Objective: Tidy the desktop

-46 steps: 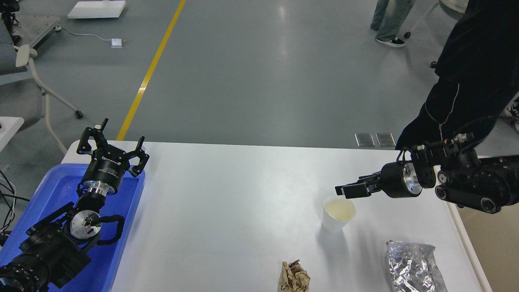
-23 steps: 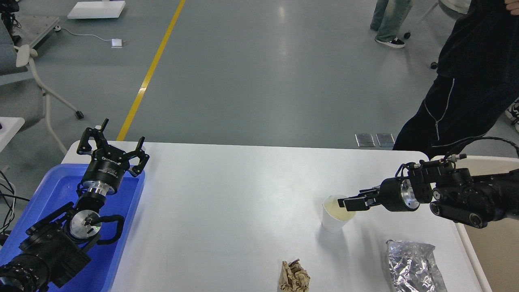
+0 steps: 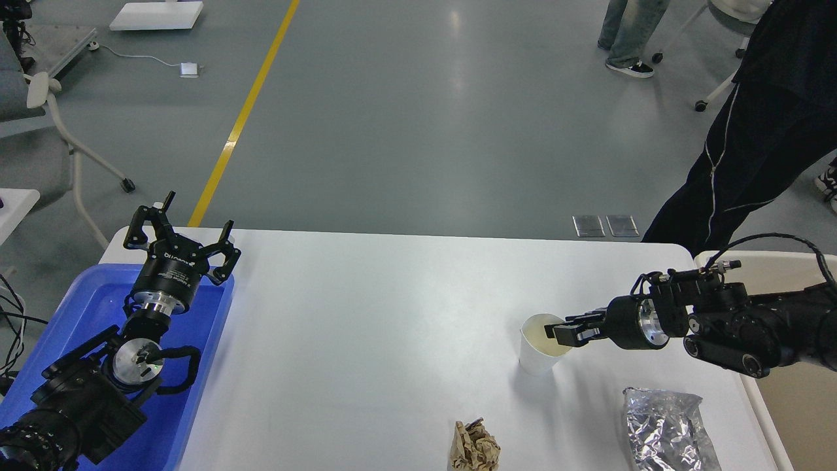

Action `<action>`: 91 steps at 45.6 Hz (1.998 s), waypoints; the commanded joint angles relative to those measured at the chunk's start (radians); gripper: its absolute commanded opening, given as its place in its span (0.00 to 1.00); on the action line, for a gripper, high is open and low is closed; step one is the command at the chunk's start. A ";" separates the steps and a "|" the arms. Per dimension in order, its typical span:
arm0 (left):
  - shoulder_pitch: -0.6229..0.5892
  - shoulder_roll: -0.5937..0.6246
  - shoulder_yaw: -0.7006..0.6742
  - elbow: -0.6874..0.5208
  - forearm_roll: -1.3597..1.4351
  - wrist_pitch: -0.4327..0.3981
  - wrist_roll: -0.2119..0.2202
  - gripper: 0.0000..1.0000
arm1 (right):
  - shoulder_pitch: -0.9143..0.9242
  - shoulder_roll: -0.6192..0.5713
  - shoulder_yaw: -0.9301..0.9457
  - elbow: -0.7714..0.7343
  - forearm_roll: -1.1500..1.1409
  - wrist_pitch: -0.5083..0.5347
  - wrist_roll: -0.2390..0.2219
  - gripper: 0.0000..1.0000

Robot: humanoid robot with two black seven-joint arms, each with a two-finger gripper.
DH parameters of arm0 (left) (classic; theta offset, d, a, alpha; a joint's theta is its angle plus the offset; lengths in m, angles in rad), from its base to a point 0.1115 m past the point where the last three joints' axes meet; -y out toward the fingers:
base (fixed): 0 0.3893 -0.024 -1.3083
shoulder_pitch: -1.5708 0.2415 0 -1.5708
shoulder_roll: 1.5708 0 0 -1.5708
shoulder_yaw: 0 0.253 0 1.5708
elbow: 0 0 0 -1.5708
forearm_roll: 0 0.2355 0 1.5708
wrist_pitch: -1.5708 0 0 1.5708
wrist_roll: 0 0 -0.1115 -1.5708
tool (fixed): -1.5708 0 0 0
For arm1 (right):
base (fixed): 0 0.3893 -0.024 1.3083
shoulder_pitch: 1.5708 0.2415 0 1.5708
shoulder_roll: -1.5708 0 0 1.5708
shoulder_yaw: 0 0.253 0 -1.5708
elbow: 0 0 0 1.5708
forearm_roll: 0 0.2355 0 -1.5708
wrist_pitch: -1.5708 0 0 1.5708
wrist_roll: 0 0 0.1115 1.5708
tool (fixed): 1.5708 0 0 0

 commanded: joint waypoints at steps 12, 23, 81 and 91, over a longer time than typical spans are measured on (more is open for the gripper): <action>0.000 0.000 0.000 0.000 -0.001 0.000 0.000 1.00 | 0.011 0.002 0.008 -0.008 0.010 0.008 0.003 0.00; 0.000 0.000 0.000 0.000 -0.001 0.000 0.000 1.00 | 0.049 -0.011 0.020 -0.006 0.058 0.014 0.016 0.00; 0.000 0.000 0.000 0.000 0.001 0.001 0.000 1.00 | 0.170 -0.330 0.255 -0.584 0.649 0.399 0.136 0.00; 0.000 0.000 0.000 0.000 0.001 0.000 0.000 1.00 | -0.005 -0.261 0.258 -0.862 0.784 0.365 -0.023 0.00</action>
